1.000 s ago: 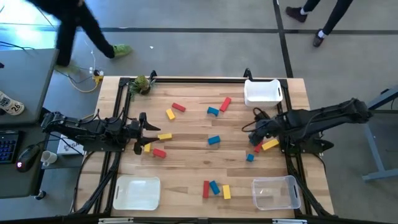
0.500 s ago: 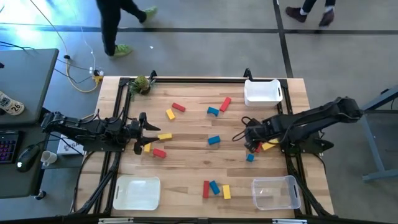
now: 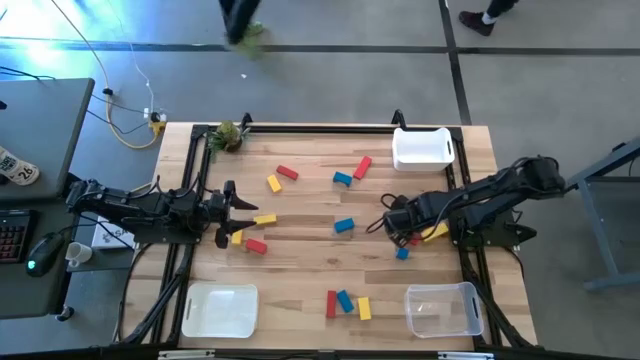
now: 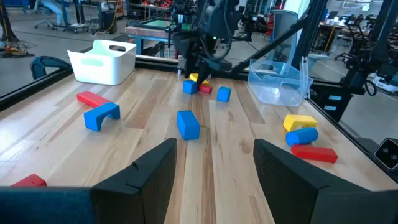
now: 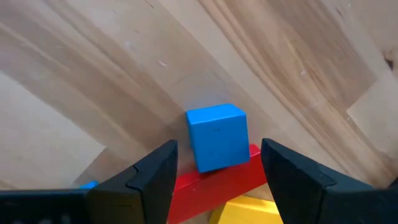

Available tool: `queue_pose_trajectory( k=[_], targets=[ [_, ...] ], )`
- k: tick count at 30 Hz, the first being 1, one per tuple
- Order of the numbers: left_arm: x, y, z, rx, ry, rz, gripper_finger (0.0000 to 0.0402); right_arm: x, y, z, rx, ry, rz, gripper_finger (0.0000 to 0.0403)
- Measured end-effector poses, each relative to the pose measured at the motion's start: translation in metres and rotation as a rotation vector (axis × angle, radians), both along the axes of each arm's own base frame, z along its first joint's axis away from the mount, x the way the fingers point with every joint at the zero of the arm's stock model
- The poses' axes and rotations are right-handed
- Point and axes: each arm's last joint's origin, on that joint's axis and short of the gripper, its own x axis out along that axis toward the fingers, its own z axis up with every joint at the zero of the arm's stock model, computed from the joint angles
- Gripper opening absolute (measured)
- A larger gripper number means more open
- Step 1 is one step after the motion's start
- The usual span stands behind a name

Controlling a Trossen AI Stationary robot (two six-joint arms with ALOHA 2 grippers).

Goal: Sort & place blocks by color
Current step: Put the blue block into the top white bin

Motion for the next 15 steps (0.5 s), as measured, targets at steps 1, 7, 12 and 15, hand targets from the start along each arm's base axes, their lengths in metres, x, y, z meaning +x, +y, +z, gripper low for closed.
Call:
queue_pose_trajectory(
  k=[1, 7, 12, 15],
  targets=[
    [0.0, 0.0, 0.0, 0.0, 0.0, 0.0, 0.0202, 0.001, 0.0, -0.002, -0.005, 0.009, -0.002, 0.0217],
    [0.0, 0.0, 0.0, 0.0, 0.001, 0.0, 0.0202, 0.009, -0.006, -0.015, -0.005, 0.029, -0.032, 0.0217],
    [0.0, 0.0, 0.0, 0.0, 0.003, 0.0, 0.0202, 0.011, -0.011, -0.018, 0.026, 0.046, -0.058, 0.0205],
    [0.0, 0.0, -0.001, -0.003, 0.007, 0.0, 0.0202, 0.011, -0.013, -0.019, 0.065, 0.052, -0.059, 0.0175]
  ],
)
